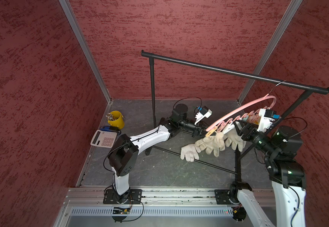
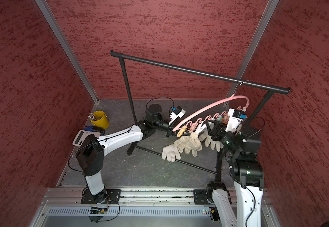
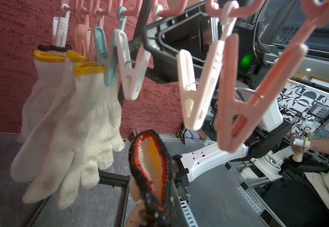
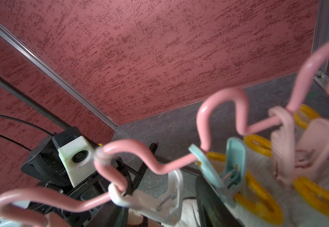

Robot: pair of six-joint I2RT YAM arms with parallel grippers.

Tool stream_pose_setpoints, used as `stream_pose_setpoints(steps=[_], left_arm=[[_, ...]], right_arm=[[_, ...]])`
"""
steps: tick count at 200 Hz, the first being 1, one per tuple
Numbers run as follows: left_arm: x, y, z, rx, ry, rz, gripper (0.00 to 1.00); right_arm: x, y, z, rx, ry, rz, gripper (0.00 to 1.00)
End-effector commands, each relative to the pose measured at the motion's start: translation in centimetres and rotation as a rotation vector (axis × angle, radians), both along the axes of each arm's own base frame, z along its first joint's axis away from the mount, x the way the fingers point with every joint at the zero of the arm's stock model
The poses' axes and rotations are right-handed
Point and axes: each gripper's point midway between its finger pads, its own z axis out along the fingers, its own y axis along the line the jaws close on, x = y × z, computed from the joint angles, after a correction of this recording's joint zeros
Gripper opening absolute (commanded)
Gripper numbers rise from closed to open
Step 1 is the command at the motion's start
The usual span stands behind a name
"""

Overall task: Clip the gloves onto a hanger to dry
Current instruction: Open the clamp at the hanger.

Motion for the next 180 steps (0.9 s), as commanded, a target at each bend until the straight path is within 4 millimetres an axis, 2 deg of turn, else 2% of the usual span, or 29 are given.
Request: stream_pose_setpoints(steps=[1, 29, 52, 74, 112, 161, 180], left_arm=[[0.2, 0.0, -0.1, -0.018, -0.012, -0.016, 0.00], [0.4, -0.3, -0.2, -0.016, -0.008, -0.019, 0.00], [0.5, -0.5, -0.4, -0.014, -0.005, -0.020, 0.00], [0.8, -0.8, -0.5, -0.014, -0.005, -0.017, 0.00], [1.5, -1.8, -0.8, -0.018, -0.008, -0.019, 0.00], [2.4, -3.1, 0.5, -0.040, -0.042, -0.018, 0.00], [2.6, -3.5, 0.5, -0.039, -0.061, -0.008, 0.00]], right_arm=[[1.6, -0.9, 1.2, -0.077, -0.071, -0.027, 0.50], [2.5, -0.8, 1.9, -0.093, -0.135, -0.015, 0.39], [2.8, -0.7, 1.7, -0.111, -0.146, -0.003, 0.32], [2.5, -0.7, 1.5, -0.125, -0.150, -0.004, 0.17], [2.2, -0.5, 1.3, -0.122, -0.147, 0.011, 0.12], [2.0, -0.1, 0.9, -0.110, -0.132, 0.031, 0.09], [1.6, 0.1, 0.6, -0.109, -0.123, 0.039, 0.01]])
